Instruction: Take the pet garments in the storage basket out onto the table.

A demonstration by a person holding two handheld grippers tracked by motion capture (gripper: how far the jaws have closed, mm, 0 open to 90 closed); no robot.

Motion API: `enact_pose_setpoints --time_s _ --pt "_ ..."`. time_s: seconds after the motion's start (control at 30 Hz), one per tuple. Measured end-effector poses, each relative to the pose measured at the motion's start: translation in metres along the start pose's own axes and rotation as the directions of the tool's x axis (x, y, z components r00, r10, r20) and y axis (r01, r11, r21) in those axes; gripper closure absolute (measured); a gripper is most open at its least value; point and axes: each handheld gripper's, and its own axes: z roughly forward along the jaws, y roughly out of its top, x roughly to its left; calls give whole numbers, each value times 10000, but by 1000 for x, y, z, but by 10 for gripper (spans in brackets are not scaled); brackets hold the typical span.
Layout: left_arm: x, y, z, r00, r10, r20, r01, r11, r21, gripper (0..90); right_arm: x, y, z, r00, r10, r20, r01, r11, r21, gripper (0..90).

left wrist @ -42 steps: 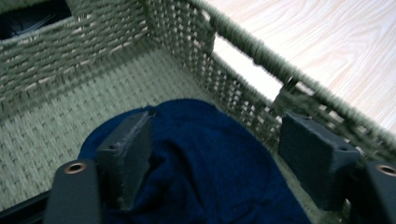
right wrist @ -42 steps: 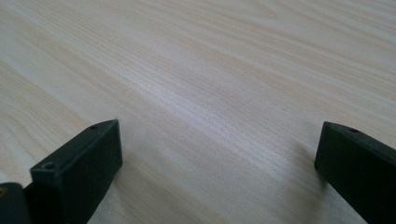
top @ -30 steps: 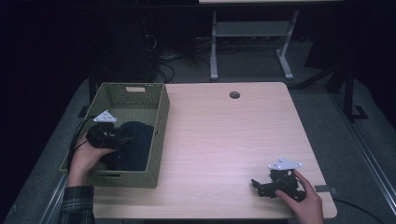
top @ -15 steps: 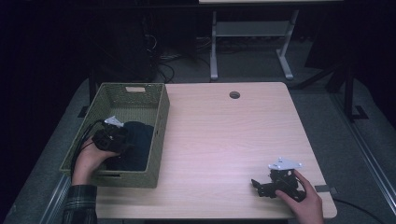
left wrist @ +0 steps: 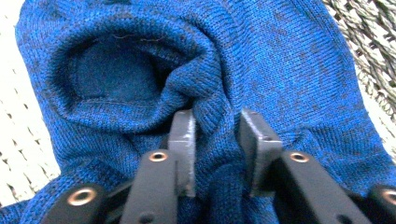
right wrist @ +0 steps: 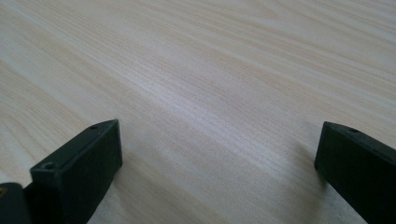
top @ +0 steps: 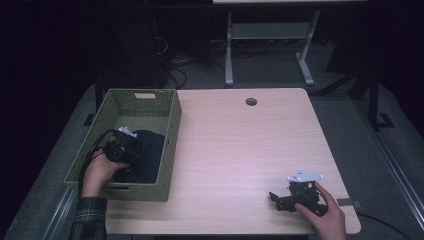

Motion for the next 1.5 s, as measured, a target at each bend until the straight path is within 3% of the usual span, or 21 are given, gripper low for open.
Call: enact_pose_setpoints --time_s 0.13,0.33,0.5,0.6,0.8,0.97,1.0,1.17,1.5 --pt "2 0 -5 9997 -200 119 202 9996 -209 770 0 0 0 10000 0 0 0 10000 -1 4" --pt "1 0 -14 9998 -172 135 181 9974 -696 781 0 0 0 10000 5 0 -5 10000 0 4" --pt "2 -1 -24 9992 -230 334 271 9913 -1290 788 0 0 0 10000 1 1 -1 10000 0 4" --pt "4 -2 -32 9984 -269 496 355 9824 -1832 792 0 0 0 10000 2 -1 -2 10000 1 4" --pt "7 -6 -46 9953 -425 865 655 9567 -2836 795 0 0 0 10000 1 0 -1 10000 -1 4" --pt "9 -9 -59 9943 -566 901 845 9346 -3455 797 0 0 0 10000 1 0 -1 10000 -2 4" --pt "8 -9 -62 9934 -661 937 963 9242 -3696 797 0 0 0 10000 3 -1 -3 10000 0 4" --pt "8 -11 -77 9929 -799 883 1107 8929 -4365 802 0 0 0 10000 1 -1 -1 10000 2 4" --pt "4 -2 -95 9891 -477 1391 1121 8567 -5034 802 0 1 1 10000 1 -8 -1 10000 1 4"
